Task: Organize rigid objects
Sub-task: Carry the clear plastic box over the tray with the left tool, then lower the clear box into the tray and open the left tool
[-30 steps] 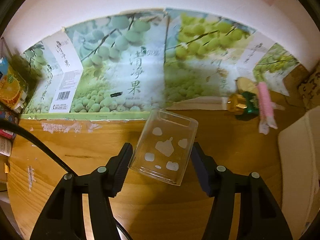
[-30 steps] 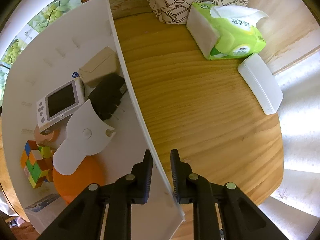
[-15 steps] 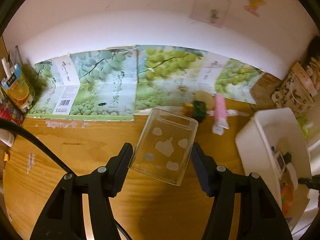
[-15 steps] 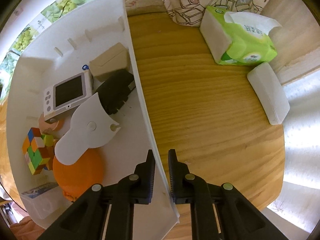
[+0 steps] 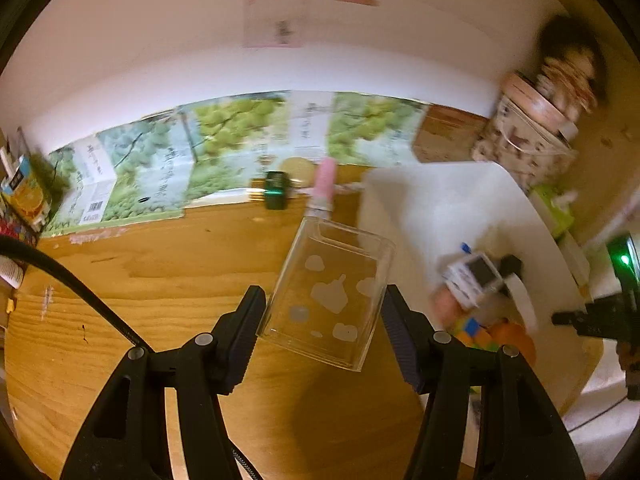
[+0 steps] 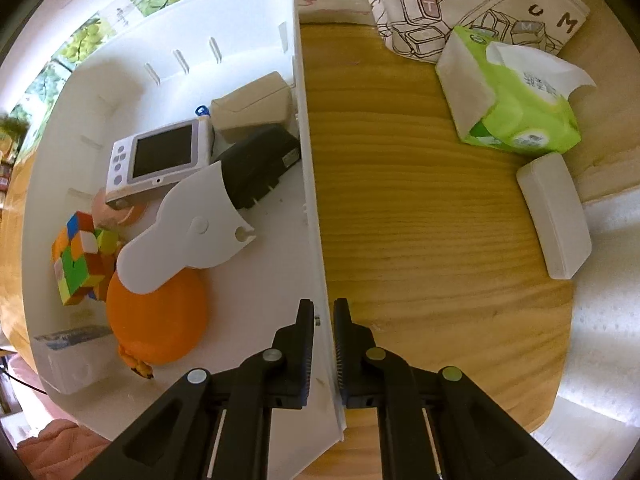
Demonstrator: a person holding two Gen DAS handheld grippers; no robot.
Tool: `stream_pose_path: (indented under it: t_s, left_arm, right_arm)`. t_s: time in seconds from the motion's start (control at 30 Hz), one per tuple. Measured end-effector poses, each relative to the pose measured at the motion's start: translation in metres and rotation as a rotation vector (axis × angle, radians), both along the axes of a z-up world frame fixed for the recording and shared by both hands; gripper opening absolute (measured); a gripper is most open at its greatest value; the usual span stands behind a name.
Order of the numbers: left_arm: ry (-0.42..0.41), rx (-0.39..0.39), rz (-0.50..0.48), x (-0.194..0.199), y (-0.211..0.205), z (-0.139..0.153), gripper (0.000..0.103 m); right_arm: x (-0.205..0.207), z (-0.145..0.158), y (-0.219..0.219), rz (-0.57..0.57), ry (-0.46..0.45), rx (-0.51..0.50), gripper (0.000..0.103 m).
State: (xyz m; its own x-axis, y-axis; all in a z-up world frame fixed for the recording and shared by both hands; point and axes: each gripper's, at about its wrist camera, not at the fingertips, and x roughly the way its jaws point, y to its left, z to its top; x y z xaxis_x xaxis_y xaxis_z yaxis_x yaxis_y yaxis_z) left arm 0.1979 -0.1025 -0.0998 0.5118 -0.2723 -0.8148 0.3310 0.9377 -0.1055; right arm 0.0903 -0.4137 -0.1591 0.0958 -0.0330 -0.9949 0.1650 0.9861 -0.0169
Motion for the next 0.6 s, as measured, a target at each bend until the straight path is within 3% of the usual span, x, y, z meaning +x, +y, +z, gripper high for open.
stream_pose_path:
  t_s: [0.33, 0.6]
  left_arm:
    - [0.017, -0.029, -0.079, -0.054, -0.065, 0.021, 0.063]
    - [0.053, -0.052, -0.122, -0.077, -0.125, 0.015, 0.064]
  right_arm:
    - [-0.007, -0.005, 0.006, 0.059, -0.011, 0.015, 0.01]
    - [-0.011, -0.008, 0.009, 0.14, -0.017, 0.02, 0.01]
